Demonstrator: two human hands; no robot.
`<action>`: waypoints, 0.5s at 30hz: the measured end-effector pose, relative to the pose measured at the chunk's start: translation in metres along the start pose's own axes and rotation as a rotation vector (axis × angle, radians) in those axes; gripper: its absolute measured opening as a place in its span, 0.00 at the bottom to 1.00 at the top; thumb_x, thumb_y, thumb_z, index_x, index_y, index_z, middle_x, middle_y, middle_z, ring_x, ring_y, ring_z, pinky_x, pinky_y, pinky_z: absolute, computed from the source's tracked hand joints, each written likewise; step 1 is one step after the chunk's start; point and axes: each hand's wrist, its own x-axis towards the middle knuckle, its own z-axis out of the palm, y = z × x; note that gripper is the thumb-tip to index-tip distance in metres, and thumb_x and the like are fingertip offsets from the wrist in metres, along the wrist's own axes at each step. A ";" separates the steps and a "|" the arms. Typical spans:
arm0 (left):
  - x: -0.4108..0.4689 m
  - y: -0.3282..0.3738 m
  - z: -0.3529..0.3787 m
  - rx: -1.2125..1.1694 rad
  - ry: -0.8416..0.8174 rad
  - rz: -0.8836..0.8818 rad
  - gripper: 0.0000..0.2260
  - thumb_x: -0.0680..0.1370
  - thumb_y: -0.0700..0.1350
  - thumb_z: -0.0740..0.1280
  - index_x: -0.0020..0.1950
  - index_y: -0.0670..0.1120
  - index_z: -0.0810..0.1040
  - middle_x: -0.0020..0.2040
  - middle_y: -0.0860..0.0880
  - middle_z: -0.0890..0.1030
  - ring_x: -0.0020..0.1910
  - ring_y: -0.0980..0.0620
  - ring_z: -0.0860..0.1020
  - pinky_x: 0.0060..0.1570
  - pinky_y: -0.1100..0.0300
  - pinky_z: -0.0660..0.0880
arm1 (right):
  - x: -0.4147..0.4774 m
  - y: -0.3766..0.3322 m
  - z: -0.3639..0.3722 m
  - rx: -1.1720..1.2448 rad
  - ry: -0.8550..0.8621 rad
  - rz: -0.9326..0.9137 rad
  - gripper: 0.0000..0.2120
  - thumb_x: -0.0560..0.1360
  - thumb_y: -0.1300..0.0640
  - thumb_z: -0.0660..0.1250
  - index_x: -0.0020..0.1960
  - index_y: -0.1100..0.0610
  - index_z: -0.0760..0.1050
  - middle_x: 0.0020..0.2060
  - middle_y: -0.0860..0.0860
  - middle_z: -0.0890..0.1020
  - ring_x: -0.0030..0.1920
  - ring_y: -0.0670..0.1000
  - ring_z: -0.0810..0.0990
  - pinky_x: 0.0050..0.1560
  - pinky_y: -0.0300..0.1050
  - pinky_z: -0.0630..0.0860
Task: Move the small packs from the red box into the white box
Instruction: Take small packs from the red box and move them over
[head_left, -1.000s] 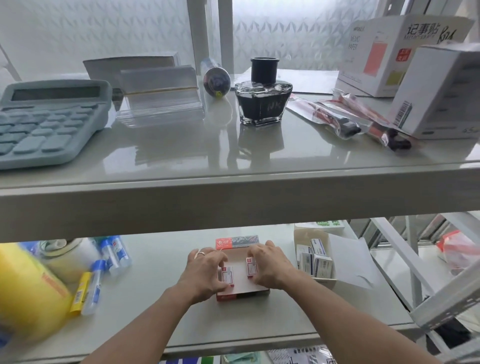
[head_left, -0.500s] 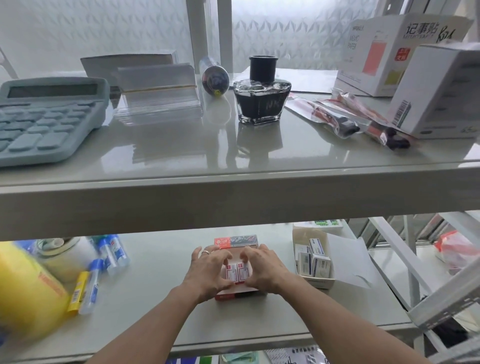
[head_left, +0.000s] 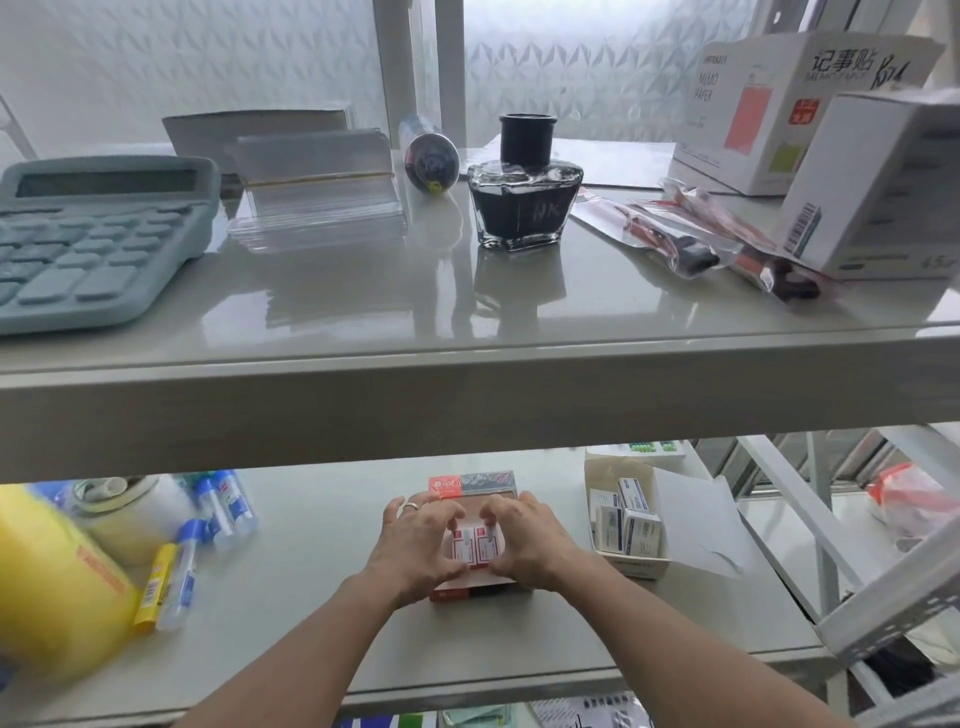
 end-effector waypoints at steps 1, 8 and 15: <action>0.000 0.000 0.000 -0.004 -0.001 0.000 0.23 0.68 0.57 0.74 0.61 0.56 0.73 0.57 0.57 0.78 0.70 0.53 0.65 0.72 0.48 0.53 | 0.000 0.001 0.001 -0.002 -0.002 0.002 0.22 0.68 0.53 0.75 0.59 0.52 0.72 0.55 0.52 0.79 0.54 0.55 0.71 0.54 0.50 0.72; 0.000 0.009 -0.009 -0.032 0.050 0.028 0.26 0.68 0.59 0.73 0.64 0.53 0.74 0.61 0.56 0.78 0.68 0.54 0.67 0.72 0.48 0.54 | -0.010 0.005 -0.016 0.075 0.063 -0.023 0.28 0.70 0.54 0.73 0.68 0.56 0.71 0.61 0.53 0.79 0.60 0.56 0.71 0.61 0.52 0.71; 0.039 0.077 -0.006 -0.148 0.104 0.132 0.14 0.71 0.53 0.71 0.57 0.57 0.77 0.57 0.55 0.81 0.63 0.50 0.72 0.64 0.50 0.68 | -0.036 0.087 -0.087 0.172 0.282 0.166 0.12 0.73 0.63 0.68 0.54 0.55 0.82 0.49 0.51 0.84 0.47 0.51 0.77 0.51 0.42 0.71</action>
